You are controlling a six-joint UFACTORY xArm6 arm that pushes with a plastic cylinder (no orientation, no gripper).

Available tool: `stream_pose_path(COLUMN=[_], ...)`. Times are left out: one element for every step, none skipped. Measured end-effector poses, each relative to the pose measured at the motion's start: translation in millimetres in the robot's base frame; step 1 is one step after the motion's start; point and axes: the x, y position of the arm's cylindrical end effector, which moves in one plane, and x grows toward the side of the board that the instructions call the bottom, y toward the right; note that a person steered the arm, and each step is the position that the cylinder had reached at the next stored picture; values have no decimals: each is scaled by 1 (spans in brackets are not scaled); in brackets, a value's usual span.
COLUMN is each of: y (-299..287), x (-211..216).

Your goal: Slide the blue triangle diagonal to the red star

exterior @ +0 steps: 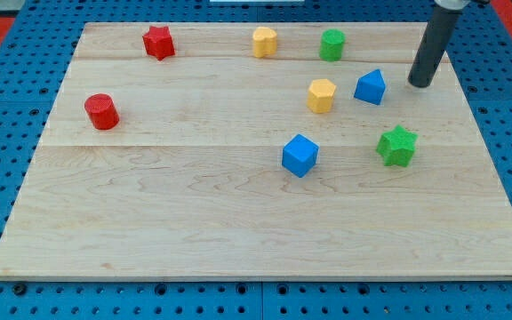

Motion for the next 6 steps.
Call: stream_pose_path(y=[-90,-101,-91,-145,-214,-192], x=[4,-4,-27,-34,-34,-30])
